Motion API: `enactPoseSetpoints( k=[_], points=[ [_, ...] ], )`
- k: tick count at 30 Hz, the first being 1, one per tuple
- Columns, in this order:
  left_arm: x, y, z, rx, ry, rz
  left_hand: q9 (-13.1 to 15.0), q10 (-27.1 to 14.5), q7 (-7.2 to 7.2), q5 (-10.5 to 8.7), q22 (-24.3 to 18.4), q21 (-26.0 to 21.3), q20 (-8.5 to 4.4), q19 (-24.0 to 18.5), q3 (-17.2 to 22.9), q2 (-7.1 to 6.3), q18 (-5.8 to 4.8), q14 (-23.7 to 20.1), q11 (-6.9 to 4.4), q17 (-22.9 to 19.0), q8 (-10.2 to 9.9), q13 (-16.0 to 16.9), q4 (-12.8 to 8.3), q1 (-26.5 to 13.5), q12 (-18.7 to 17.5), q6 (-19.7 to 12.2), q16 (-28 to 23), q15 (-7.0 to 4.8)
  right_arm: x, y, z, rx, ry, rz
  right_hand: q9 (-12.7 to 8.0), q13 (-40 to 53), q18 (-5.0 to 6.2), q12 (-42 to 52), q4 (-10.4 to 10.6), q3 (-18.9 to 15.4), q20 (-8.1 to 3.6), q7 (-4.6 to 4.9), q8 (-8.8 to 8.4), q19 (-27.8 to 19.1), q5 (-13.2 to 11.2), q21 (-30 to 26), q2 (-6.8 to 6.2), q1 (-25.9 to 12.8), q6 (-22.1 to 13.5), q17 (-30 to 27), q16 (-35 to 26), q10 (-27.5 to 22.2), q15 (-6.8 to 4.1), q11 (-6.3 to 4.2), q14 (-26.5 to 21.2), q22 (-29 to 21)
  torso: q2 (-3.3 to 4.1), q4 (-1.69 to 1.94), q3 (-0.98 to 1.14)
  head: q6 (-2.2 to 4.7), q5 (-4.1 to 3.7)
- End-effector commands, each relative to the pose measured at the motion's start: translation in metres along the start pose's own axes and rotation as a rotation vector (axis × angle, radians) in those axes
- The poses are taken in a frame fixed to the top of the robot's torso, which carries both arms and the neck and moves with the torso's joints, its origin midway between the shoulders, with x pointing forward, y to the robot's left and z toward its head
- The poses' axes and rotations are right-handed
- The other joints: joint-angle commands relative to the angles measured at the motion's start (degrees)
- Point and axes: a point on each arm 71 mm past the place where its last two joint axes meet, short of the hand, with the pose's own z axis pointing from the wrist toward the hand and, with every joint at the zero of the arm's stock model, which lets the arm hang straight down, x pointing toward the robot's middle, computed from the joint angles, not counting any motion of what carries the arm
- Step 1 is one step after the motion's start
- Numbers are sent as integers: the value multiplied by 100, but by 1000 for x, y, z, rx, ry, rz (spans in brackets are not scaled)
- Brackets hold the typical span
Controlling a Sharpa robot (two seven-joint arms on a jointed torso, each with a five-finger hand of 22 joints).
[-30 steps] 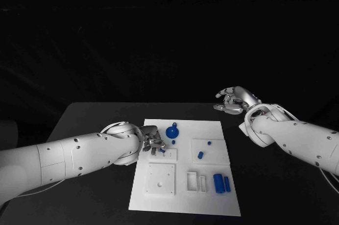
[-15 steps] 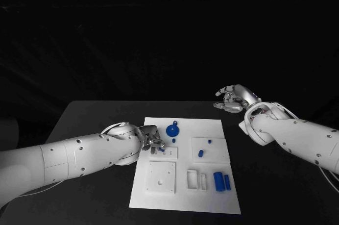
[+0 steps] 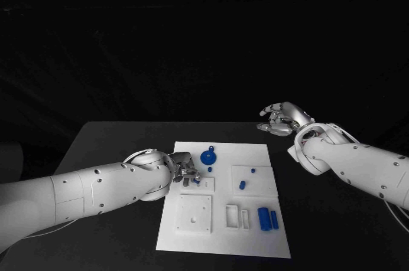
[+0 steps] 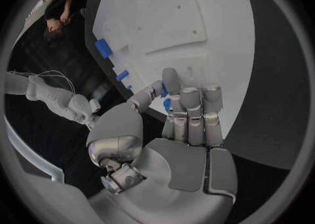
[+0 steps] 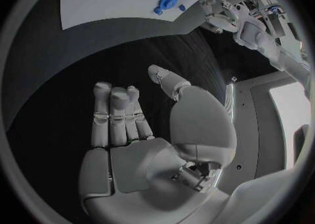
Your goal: Assemble the parts on the task board
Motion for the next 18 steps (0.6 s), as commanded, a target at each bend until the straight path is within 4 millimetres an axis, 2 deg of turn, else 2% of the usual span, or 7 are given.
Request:
enactPoseSetpoints(
  k=[1,10,18],
  points=[
    [1,-2,0,8,-6,0,31,18,-404,10,84,31,-593,36,17,-1,114,190,-16,-10,10,-1,18,52,38,857,22,-198,1,2,1,-11,13,-8,2,-12,173,26,-1,-21,28,32,18,29,-40,-32,35,-11,15,-6,2,-38,-5,8,-24,99,-1,-6,1,-4,11],
    [3,-4,-1,15,1,0,41,18,-406,8,85,34,-593,35,16,-8,114,189,-18,-14,5,0,25,54,45,860,29,-200,2,3,1,-12,16,-8,3,-20,173,35,-4,-21,24,30,21,35,-54,-30,43,-6,21,-7,7,-35,-8,6,-19,100,2,2,-3,2,8],
    [4,-4,0,16,7,-1,58,16,-408,31,88,39,-594,35,20,-14,116,187,-20,-22,-3,2,29,65,54,864,40,-203,3,5,1,-17,18,-6,4,-26,173,42,-5,-20,21,28,24,38,-59,-30,50,-3,26,-8,11,-32,-9,4,-16,100,3,-6,-3,5,18]
  ],
)
